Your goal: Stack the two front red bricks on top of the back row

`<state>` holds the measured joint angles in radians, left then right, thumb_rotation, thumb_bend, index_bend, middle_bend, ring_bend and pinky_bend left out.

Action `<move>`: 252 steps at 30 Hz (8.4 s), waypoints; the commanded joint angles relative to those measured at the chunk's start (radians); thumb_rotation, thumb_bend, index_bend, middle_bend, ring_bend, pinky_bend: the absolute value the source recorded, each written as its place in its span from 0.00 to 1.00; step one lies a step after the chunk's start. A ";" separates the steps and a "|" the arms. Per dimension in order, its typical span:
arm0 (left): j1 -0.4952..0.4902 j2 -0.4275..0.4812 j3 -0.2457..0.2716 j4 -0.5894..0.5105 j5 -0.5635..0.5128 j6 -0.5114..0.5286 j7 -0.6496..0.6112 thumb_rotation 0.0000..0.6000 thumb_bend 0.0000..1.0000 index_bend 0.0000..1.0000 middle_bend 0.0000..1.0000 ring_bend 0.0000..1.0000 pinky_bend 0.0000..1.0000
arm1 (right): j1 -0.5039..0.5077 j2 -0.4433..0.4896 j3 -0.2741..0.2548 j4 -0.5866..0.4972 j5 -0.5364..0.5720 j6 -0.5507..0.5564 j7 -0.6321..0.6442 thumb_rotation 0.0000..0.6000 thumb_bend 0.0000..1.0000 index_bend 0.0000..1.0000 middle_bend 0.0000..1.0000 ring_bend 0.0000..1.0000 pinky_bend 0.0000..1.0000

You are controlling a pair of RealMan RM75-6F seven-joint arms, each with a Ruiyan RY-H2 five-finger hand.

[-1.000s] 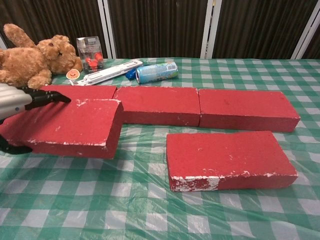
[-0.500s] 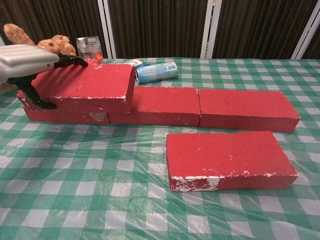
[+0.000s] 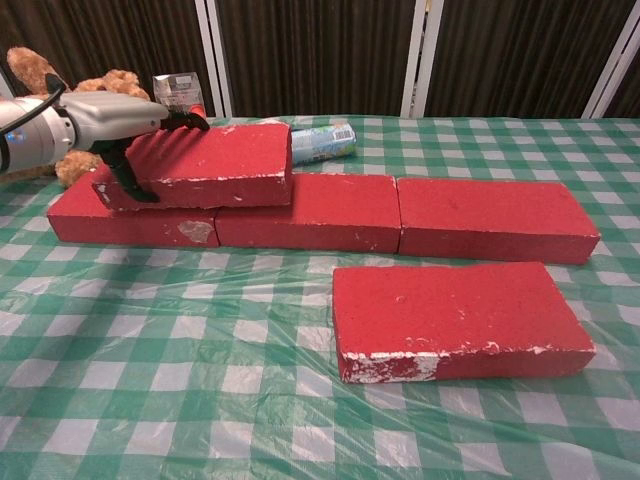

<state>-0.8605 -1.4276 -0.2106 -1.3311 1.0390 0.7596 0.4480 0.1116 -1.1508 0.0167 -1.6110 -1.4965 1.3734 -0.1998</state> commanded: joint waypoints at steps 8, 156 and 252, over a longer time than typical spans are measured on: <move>-0.050 -0.067 0.010 0.087 -0.007 -0.022 -0.022 1.00 0.40 0.48 0.92 0.67 0.84 | 0.001 0.002 0.002 0.001 0.014 -0.005 -0.002 1.00 0.09 0.00 0.00 0.00 0.00; 0.623 0.161 0.292 -0.080 0.461 0.667 -0.416 1.00 0.29 0.00 0.00 0.00 0.06 | 0.530 -0.366 0.080 -0.135 0.642 -0.486 -0.507 1.00 0.09 0.00 0.00 0.00 0.00; 0.653 0.139 0.195 -0.077 0.418 0.579 -0.334 1.00 0.29 0.00 0.00 0.00 0.06 | 0.979 -0.370 0.129 0.243 0.953 -0.571 -0.401 1.00 0.09 0.49 0.38 0.20 0.31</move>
<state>-0.2073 -1.2883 -0.0154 -1.4081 1.4576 1.3387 0.1137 1.0902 -1.5191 0.1464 -1.3693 -0.5465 0.8019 -0.5989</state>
